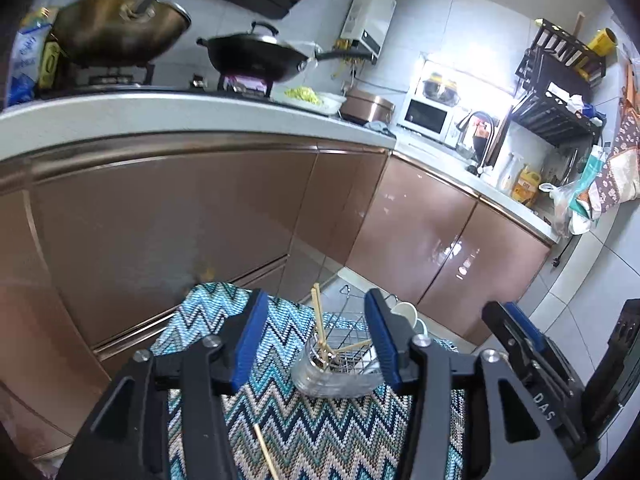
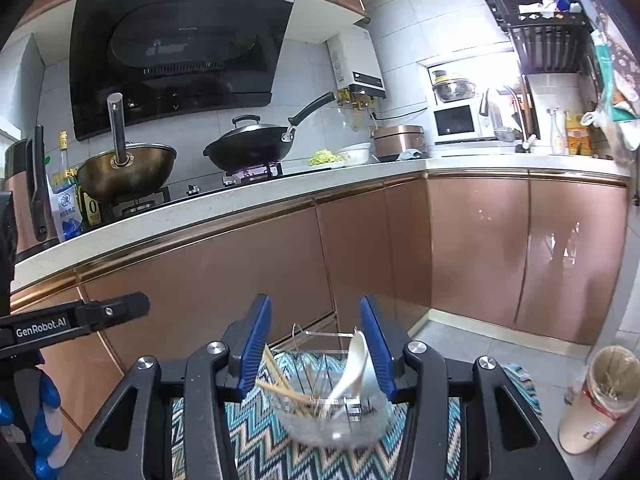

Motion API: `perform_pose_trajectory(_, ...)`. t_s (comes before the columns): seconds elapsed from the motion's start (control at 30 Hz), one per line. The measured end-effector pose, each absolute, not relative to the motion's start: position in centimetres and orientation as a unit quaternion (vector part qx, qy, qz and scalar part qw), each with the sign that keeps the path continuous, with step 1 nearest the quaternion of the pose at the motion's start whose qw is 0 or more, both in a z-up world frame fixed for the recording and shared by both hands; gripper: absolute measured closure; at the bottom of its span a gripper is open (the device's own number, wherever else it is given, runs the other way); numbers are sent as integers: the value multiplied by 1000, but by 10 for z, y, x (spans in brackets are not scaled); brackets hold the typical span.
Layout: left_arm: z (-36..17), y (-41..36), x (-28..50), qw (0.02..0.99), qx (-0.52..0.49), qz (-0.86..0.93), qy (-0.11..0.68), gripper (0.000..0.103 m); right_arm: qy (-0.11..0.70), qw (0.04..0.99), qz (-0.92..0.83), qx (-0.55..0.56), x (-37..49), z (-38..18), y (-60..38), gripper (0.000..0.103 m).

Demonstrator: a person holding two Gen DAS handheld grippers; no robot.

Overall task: Organize utensils
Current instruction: 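Open both tools and pull them back from the holder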

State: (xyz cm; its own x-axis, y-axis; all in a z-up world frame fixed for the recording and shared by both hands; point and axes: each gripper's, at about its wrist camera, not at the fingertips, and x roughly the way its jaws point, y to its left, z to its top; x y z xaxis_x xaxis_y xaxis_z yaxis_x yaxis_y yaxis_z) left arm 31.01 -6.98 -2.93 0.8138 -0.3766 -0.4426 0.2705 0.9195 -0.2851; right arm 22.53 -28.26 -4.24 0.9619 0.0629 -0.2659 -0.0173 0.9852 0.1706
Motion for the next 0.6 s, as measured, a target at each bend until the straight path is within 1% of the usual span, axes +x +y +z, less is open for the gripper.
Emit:
perform_pose_trajectory(0.07,-27,-65,293,950,-101,-165,243,50,138,987,13,83,208,-40,-281,53)
perform_pose_trajectory(0.1,-26,-63,284,952,-100,-163,239,48,139,987,10,82,201,-39,-281,52)
perform_pose_trajectory(0.17,-26,-58,270,954,-97,-160,236,45,140,987,3,78,187,-36,-279,46)
perform_pose_trajectory(0.2,-26,-55,261,954,-96,-158,234,44,140,987,-2,76,176,-35,-279,45)
perform_pose_trajectory(0.3,-28,-48,239,957,-95,-153,229,41,141,987,-14,78,153,-33,-278,41)
perform_pose_trajectory(0.37,-29,-43,224,961,-90,-143,219,40,141,987,-21,80,137,-31,-277,34)
perform_pose_trajectory(0.6,-30,-30,168,977,-50,-103,177,35,141,986,-47,79,97,-29,-270,21)
